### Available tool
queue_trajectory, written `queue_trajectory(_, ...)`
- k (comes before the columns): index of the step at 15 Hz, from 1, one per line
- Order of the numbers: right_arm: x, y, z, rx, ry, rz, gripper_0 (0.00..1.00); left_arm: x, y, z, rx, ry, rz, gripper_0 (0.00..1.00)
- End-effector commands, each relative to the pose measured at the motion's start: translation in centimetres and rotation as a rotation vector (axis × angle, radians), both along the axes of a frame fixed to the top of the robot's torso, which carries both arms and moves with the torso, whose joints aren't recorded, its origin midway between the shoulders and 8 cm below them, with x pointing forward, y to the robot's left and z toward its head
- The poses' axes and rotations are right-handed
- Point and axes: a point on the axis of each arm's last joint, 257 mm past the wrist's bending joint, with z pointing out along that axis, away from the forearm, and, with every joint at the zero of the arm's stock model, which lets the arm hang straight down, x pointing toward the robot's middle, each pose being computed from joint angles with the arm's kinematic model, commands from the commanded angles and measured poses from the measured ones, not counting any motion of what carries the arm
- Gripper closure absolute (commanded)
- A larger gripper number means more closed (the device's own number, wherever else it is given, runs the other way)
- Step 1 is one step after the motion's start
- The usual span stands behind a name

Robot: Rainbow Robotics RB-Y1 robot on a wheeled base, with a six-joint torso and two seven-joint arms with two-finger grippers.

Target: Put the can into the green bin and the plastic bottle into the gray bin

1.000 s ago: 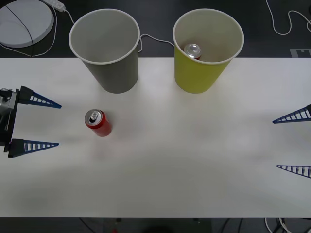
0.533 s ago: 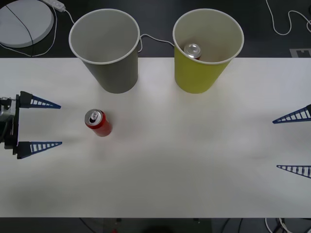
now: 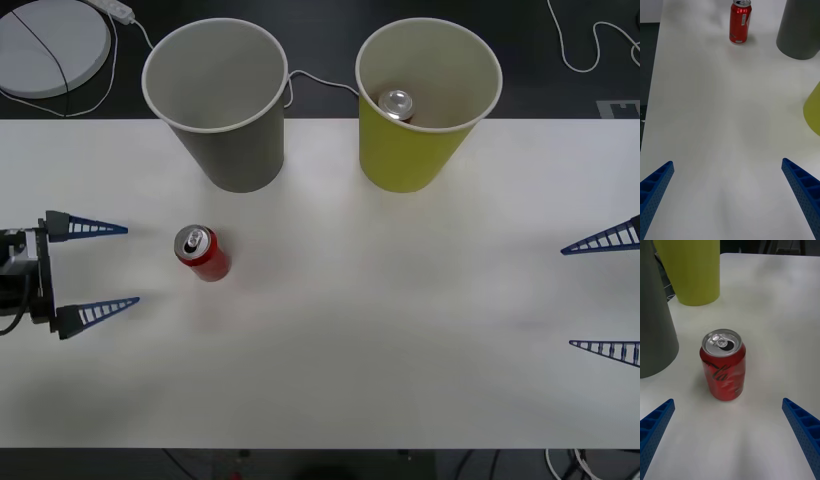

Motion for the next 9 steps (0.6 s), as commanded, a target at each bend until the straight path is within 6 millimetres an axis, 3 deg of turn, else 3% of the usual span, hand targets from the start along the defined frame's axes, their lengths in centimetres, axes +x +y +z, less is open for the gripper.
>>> queue_trajectory(1,0.0,0.0,0.0,0.0,0.0,0.0,0.0,0.3,-0.4,-1.1,-0.061,0.005,0.02,0.0)
queue_trajectory(9,0.0,0.0,0.0,0.0,0.0,0.0,0.0,1.3,-2.7,-3.1,-0.174,-0.014,0.059,0.0)
